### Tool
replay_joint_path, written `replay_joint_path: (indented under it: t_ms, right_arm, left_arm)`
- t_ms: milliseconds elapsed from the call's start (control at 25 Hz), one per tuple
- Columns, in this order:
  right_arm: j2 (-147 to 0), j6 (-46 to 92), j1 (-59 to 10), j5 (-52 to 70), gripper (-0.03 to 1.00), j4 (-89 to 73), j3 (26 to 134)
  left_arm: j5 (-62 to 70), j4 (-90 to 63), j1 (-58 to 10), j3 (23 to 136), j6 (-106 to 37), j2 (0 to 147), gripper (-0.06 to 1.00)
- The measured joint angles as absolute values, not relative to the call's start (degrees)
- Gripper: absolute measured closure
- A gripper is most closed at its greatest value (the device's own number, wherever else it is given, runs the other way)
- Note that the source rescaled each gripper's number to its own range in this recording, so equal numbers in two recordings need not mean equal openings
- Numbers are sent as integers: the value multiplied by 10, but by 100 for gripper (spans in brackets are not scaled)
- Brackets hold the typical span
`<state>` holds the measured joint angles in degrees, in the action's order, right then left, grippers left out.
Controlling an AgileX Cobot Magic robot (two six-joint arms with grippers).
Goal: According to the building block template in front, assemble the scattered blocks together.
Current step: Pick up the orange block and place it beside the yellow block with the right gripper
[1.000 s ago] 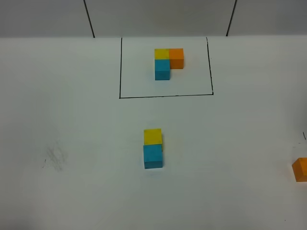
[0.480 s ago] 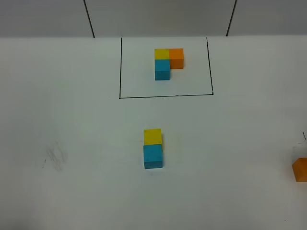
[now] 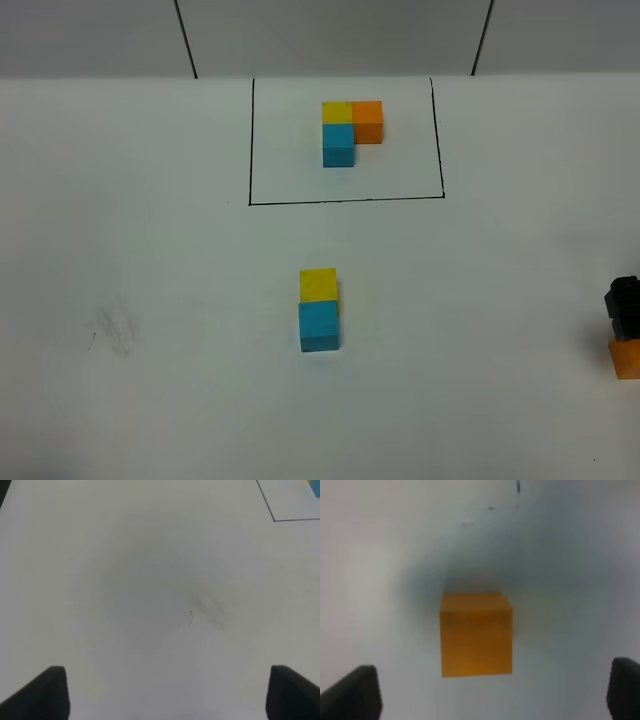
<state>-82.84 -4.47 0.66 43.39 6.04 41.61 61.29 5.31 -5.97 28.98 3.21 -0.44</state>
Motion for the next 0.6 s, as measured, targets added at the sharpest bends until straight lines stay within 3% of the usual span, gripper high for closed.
replay_joint_path:
  t_ms: [480,600]
  right_arm:
    - [-914,-59,7,309,13,61,368]
    - [-935,-59,7,303,18,61,368]
  left_arm:
    - [613,53,-60,290,32,-4,27]
    - [613,53,-60,290,32,-4,27]
